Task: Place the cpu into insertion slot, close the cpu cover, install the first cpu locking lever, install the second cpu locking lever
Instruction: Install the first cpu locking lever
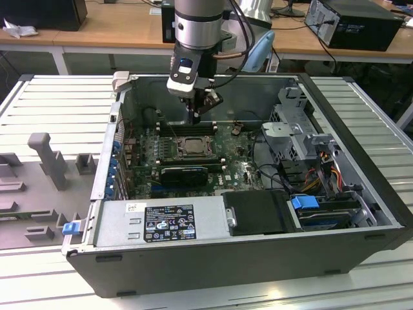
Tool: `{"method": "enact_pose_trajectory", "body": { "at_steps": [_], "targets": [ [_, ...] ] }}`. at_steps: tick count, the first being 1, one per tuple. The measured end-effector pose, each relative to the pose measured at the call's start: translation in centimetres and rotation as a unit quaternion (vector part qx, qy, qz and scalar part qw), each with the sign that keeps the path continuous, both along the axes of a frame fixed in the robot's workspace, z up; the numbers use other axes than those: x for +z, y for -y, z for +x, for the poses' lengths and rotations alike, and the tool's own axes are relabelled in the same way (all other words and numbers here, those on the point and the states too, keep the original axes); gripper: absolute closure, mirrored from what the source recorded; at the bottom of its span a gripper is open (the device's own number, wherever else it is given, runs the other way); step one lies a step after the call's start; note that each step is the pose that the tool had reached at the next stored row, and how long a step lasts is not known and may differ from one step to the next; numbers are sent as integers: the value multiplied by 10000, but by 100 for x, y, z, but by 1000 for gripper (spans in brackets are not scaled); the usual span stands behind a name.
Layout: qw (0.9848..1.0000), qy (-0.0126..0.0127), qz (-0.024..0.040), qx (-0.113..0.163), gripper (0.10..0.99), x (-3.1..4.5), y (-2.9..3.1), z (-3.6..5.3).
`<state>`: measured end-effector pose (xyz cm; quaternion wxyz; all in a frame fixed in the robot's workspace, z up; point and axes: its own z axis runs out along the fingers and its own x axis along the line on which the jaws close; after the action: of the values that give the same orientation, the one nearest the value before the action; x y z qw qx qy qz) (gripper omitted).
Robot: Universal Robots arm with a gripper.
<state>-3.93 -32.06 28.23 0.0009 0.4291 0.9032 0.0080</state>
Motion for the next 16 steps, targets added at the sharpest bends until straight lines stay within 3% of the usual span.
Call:
{"method": "enact_pose_trajectory", "body": {
  "at_steps": [2, 4, 8, 16],
  "targets": [
    [9998, 1, 1, 201, 980, -2, 0, 0],
    [9988, 1, 1, 488, 980, -2, 0, 0],
    [9968, 2, 1, 795, 980, -2, 0, 0],
    [9905, 8, 0, 1378, 980, -2, 0, 0]
  ]
}}
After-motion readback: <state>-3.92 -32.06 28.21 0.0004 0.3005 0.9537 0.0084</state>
